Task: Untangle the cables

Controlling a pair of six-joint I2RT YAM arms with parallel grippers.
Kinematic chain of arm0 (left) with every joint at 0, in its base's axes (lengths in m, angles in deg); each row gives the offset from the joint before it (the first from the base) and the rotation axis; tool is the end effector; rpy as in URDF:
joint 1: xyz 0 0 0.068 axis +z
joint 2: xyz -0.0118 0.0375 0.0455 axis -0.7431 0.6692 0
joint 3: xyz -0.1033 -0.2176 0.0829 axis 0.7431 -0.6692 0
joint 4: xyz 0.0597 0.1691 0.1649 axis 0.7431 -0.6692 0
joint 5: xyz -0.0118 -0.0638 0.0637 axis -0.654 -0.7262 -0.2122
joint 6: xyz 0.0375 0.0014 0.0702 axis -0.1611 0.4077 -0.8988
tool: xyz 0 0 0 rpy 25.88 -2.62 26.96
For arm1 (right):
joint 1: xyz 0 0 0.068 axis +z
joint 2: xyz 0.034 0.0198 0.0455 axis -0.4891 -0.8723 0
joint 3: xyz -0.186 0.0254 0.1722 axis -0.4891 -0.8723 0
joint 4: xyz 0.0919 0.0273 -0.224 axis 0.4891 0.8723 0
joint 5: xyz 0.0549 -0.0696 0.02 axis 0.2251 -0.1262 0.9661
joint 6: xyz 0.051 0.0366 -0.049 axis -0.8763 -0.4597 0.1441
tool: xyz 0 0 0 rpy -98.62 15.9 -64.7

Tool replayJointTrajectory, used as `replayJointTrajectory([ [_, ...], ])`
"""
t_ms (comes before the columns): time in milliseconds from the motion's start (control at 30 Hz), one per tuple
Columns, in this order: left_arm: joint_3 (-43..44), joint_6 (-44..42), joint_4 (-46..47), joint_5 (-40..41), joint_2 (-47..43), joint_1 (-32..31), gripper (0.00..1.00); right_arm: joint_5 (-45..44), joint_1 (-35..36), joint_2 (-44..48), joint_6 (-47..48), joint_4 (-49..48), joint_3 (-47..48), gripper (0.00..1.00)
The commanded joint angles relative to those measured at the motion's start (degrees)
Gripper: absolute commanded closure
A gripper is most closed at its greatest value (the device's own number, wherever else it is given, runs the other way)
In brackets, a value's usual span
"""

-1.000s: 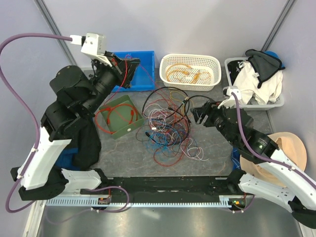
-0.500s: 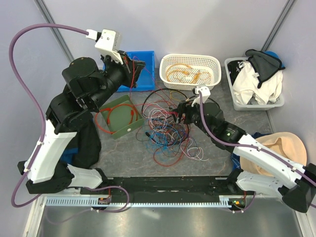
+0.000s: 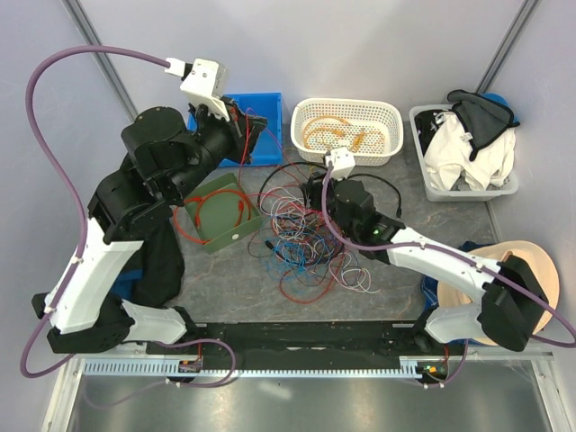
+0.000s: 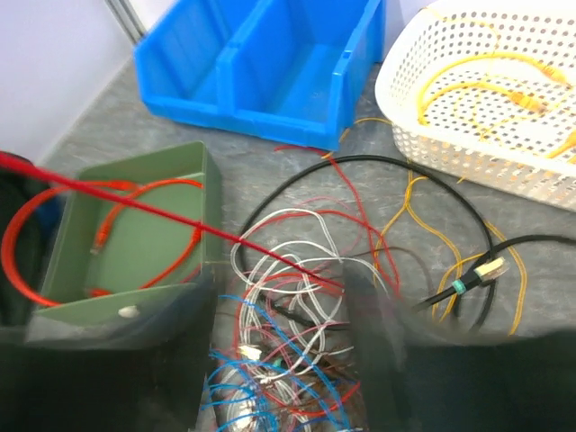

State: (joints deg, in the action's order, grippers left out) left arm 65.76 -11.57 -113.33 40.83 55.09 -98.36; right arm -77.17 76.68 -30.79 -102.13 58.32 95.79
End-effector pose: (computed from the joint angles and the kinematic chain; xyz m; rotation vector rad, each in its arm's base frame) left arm 0.1610 -0.1619 0.5420 0.2988 1.5817 -0.5976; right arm 0.2388 0.2231 0.2968 -0.2016 1.7195 0.5023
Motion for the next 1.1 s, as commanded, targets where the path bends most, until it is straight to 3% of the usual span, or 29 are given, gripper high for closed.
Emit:
replayJointTrajectory([
  [0,-1.4,-2.4,0.5,0.5,-2.3,0.0,0.98,-2.7,0.2,-1.4,1.9,-4.4,5.6,0.70],
  [33,-2.6,-2.4,0.4,0.8,-2.5,0.0,0.98,-3.7,0.2,-1.0,1.8,-2.3,7.6,0.79],
  [67,-3.5,-2.2,0.6,1.6,-3.0,0.0,0.98,-5.7,0.2,-0.1,1.9,-0.9,8.9,0.98],
  [333,-25.9,1.9,13.4,2.1,-9.2,0.0,0.98,-9.9,0.2,2.3,2.9,20.9,34.4,1.00],
  [633,-36.1,3.7,25.2,0.7,-11.2,0.0,0.98,-9.1,0.2,-5.0,4.5,39.8,67.7,1.00],
  [733,-40.6,4.4,30.7,0.0,-12.1,0.0,0.94,-9.7,0.2,-3.5,3.8,40.1,65.8,1.00],
  [800,-43.7,4.7,33.7,-0.6,-12.4,0.0,0.86,-10.3,0.2,-2.8,2.9,40.9,63.0,1.00],
  [833,-44.4,4.9,34.1,-0.6,-12.4,0.0,0.75,-10.8,0.1,-1.8,2.4,41.0,61.6,1.00],
  [1000,-47.4,5.6,33.7,-1.6,-12.4,0.0,0.59,-11.8,0.2,1.6,0.6,39.9,51.5,1.00],
  [1067,-48.2,5.8,33.3,-1.8,-12.4,0.0,0.43,-12.5,0.1,3.4,0.6,39.1,47.8,1.00],
])
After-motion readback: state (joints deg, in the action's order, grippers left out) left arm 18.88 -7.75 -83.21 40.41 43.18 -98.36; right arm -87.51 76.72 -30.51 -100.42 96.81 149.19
